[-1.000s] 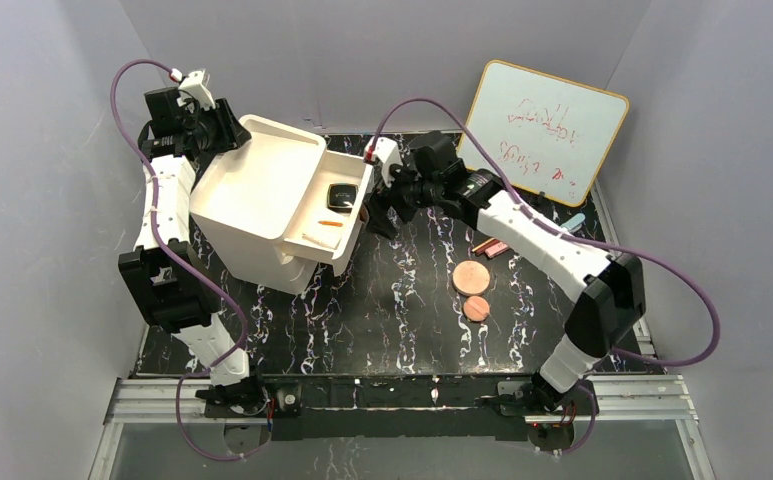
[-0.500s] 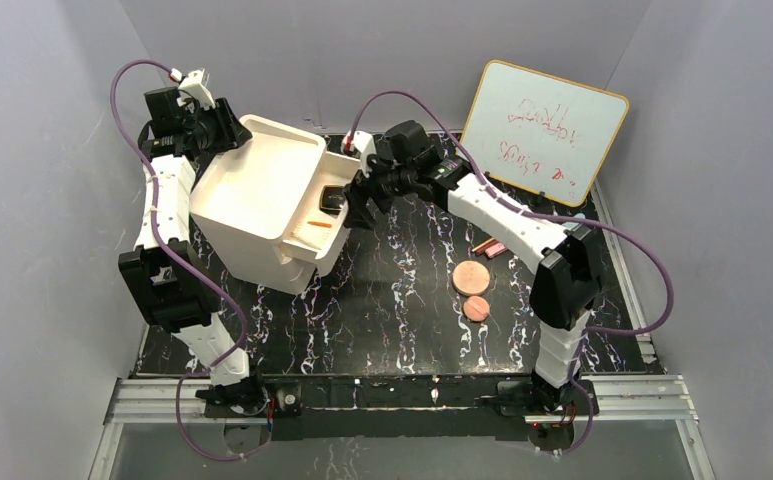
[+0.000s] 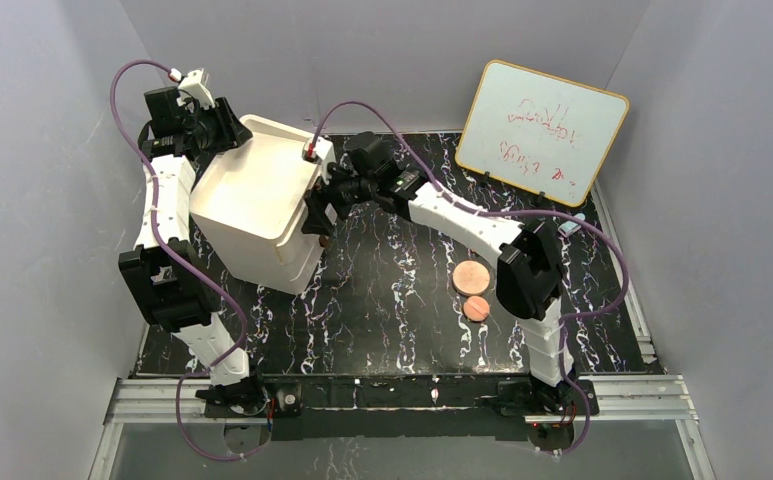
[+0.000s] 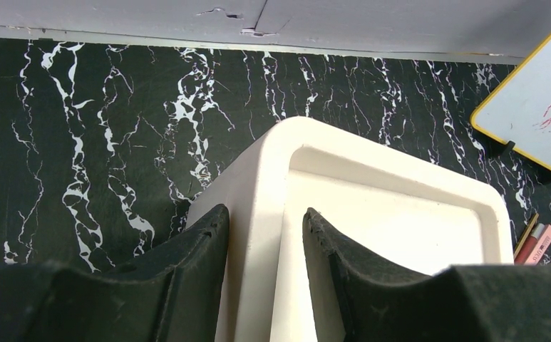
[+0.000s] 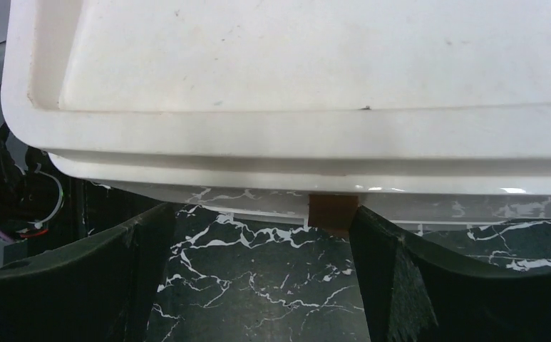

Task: Organize the makeup

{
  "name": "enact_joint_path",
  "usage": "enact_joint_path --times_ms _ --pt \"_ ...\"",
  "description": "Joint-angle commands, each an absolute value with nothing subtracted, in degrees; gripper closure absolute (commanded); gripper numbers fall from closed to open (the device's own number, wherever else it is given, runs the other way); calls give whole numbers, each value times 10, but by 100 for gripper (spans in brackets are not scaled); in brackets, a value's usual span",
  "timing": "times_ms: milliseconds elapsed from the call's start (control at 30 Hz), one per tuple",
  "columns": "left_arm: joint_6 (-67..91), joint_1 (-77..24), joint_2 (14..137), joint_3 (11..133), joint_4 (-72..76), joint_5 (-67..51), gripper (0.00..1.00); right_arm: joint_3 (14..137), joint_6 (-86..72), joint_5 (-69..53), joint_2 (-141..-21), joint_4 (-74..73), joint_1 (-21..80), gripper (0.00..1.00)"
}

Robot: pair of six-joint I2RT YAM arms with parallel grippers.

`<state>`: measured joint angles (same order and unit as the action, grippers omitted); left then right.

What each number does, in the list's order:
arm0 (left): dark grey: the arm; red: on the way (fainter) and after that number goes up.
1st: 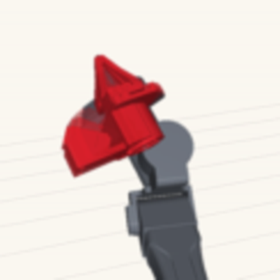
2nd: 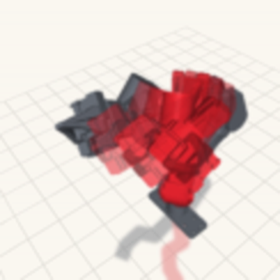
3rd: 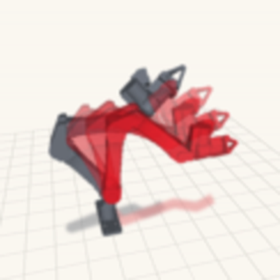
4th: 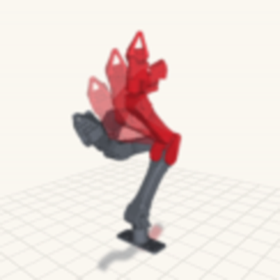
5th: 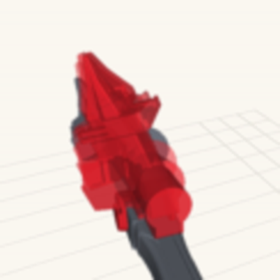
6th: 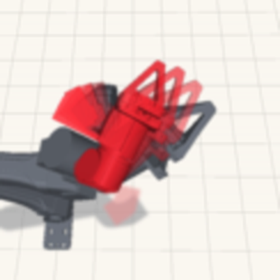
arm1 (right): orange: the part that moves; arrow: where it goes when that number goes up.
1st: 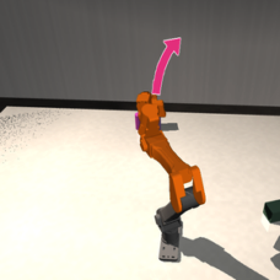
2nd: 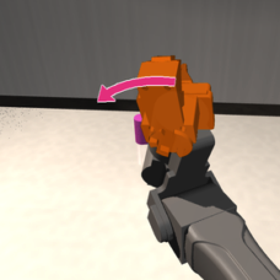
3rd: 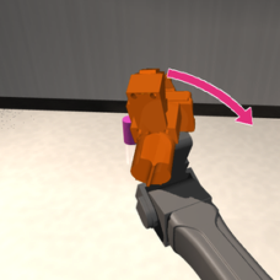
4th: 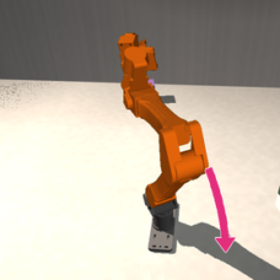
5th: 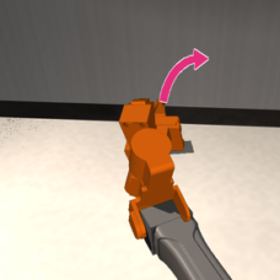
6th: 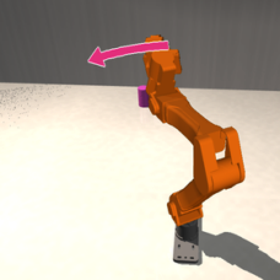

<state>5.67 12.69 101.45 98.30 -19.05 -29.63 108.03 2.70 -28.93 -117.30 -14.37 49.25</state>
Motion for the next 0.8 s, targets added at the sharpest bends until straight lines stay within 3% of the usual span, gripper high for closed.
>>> enact_joint_path --times_ms 0,333,767 --pt "66 126 1029 982 -218 -317 60 1065 4 -290 -1175 -52 518 2" --pt "69 125 1029 982 -215 -322 60 884 -32 -223 -1120 162 551 2" --pt "71 125 1027 980 -214 -325 60 835 16 -109 -1128 212 551 2"
